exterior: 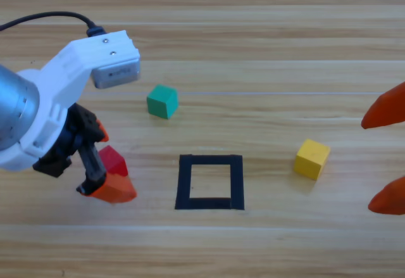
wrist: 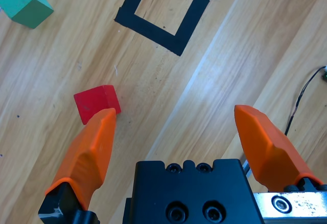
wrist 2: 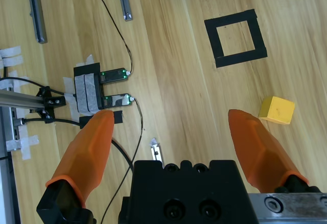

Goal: Stack the blocks in the rectangular block: red at the bottom, yellow in the middle, green on top

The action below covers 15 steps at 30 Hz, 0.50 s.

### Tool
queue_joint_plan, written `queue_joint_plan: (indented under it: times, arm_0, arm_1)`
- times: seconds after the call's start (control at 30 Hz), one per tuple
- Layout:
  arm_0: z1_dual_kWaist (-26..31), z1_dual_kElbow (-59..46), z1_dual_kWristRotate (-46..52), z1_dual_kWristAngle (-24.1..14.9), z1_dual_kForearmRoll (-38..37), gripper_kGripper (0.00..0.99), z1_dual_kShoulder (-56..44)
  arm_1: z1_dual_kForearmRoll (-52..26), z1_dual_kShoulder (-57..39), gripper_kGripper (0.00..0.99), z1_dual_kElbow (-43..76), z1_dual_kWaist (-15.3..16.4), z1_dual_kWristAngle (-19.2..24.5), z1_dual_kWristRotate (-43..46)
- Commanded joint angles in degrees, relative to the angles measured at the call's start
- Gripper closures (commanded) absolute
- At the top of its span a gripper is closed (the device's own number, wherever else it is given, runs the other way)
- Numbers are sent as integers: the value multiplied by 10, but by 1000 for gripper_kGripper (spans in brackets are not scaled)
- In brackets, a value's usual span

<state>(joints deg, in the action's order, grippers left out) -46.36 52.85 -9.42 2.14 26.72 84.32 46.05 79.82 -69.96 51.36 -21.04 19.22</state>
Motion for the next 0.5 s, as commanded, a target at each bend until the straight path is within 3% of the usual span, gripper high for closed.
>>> queue_joint_plan:
  times: [0.03,0.2,0.5]
  arm_0:
    - [-12,11,5,-10,11,0,20]
    - [-12,14,5,-11,11,0,24]
    - [-12,43,20,-12,37,1,37]
  arm_1:
    - [-9,29,2,-5,14,3,2]
    - [-11,31,4,-3,14,19,-21]
    - [-45,73,2,-5,9,256,-129]
